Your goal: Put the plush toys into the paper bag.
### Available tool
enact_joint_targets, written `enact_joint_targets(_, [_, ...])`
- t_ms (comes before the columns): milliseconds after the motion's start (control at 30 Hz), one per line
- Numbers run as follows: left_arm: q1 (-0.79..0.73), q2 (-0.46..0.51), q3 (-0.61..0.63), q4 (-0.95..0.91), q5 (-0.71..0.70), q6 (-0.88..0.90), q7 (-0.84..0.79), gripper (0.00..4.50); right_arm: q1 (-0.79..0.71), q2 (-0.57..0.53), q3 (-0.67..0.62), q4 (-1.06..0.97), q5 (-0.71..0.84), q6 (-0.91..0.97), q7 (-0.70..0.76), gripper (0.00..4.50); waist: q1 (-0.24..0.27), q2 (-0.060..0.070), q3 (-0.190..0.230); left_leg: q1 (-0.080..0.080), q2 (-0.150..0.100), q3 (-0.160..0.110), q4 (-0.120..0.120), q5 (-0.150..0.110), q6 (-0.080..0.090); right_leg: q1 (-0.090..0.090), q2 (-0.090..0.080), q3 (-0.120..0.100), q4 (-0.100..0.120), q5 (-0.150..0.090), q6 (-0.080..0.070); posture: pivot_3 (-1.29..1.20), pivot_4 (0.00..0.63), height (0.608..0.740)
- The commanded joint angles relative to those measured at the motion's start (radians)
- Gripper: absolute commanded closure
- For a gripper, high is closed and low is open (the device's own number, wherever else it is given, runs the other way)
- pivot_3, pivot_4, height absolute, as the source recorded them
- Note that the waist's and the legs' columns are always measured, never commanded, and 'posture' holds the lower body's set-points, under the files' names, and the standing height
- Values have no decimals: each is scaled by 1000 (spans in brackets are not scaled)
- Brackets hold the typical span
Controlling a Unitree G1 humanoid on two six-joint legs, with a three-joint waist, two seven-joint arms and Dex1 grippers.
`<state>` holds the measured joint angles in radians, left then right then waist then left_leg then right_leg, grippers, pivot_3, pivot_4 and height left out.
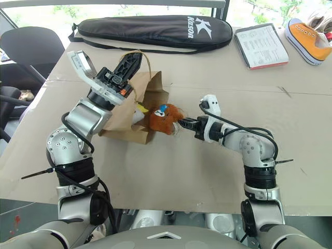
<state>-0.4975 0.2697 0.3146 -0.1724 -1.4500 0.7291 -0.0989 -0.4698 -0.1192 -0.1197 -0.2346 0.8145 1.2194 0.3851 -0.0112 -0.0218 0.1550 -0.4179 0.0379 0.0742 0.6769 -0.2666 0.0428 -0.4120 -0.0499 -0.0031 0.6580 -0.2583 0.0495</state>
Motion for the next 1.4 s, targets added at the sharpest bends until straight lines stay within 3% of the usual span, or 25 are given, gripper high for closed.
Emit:
enact_joint_targets(33, [-8, 1, 20, -21, -2, -20, -21, 4500, -80, 18, -75, -114, 147, 42, -26, 4432, 0, 0, 0, 0, 0, 0, 0, 0, 0, 0, 0, 0, 0, 0, 0, 0, 150, 740])
enact_joint_targets(333, [-70, -17, 42, 26, -20, -51, -26, 4500, -337, -33, -210, -155, 454, 87, -267, 4432, 1, 0, 0, 0, 0, 0, 0, 0, 0, 0, -1, -1, 0, 0, 0, 0, 150, 740])
enact_joint_targets(667, [-105, 20, 112, 145, 5, -68, -53, 4500, -355, -255, -269, -119, 680, 3, -420, 4432, -1, 0, 0, -1, 0, 0, 0, 0, 0, 0, -1, -1, -1, 0, 0, 0, 150, 740])
enact_joint_targets(833, [-247, 65, 123, 229, 17, -56, -51, 4500, -392, -359, -291, -112, 836, -116, -508, 4432, 1, -2, 2, -2, 0, 0, 0, 0, 1, -1, -1, -1, -1, 0, 0, 0, 150, 740])
enact_joint_targets(1000, [-334, 127, 13, 285, 161, 25, -104, 4500, -423, -408, -225, -116, 917, -203, -580, 4432, 0, -2, 2, -3, 0, 0, 0, 0, 1, -2, -1, -1, -2, 0, 0, 0, 150, 740])
enact_joint_targets(1200, [-408, 151, -8, 358, 245, 71, -138, 4500, -400, -462, -173, -136, 936, -262, -623, 4432, -2, -2, 2, -6, 0, 0, 0, 0, 0, -4, -1, -1, -1, 0, 0, 0, 150, 740])
enact_joint_targets(1300, [-517, 232, -184, 464, 445, 95, -335, 4500, -348, -478, -135, -164, 932, -278, -678, 4432, 2, -3, 2, -7, 1, 0, 0, 0, 0, -5, -1, -2, -1, 0, 0, 0, 150, 740])
enact_joint_targets(1400, [-584, 263, -317, 596, 640, 10, -512, 4500, -299, -501, -95, -188, 869, -273, -645, 4432, 5, -3, 2, -10, 0, -2, 2, 0, 0, -6, 0, -4, -2, 0, 0, 0, 150, 740])
